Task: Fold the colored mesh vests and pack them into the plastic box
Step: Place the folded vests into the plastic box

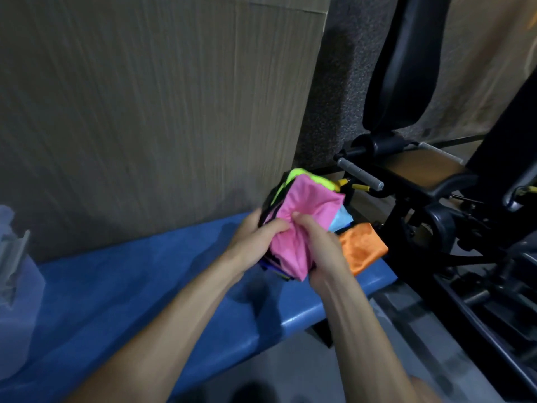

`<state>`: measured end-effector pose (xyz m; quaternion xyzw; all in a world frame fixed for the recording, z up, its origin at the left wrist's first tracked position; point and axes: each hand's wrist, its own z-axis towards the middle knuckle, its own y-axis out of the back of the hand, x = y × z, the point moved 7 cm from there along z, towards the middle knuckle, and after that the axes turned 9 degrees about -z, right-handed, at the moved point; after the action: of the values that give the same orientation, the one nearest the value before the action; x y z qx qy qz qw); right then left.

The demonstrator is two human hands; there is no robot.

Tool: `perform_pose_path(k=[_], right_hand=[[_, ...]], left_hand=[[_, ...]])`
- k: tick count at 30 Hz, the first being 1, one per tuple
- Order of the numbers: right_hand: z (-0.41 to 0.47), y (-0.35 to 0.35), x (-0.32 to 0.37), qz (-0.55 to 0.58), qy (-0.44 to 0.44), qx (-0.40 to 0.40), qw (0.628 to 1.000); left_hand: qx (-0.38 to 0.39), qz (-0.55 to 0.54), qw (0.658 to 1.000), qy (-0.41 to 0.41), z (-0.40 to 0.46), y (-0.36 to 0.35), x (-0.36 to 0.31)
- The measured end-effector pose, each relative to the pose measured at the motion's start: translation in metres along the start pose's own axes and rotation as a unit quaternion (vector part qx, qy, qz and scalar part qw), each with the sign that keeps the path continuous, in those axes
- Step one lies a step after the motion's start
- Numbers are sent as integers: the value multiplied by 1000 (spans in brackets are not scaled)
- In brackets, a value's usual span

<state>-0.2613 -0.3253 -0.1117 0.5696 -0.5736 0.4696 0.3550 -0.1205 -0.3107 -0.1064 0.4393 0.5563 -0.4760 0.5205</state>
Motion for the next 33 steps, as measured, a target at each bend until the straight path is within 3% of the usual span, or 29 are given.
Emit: perform_pose_path(k=[4, 8, 13, 22, 29, 33], right_hand=[[5, 74, 31, 67, 35, -58, 995], [30, 134, 4, -41, -17, -168, 985], [48, 149, -32, -55, -93, -144, 984], [59, 134, -36, 24, -125, -42, 991], [70, 125, -33, 23, -76, -70, 994], [54, 128, -47, 43, -56, -99, 993]], left_hand=[[78, 88, 993, -15, 31, -85, -28], [139, 182, 972, 55, 60, -140, 3], [176, 377, 907, 64, 77, -146, 37], [238, 333, 906, 108, 73, -136, 43], [224, 277, 921, 156, 70, -128, 51], [230, 289, 920, 131, 48, -128, 42]])
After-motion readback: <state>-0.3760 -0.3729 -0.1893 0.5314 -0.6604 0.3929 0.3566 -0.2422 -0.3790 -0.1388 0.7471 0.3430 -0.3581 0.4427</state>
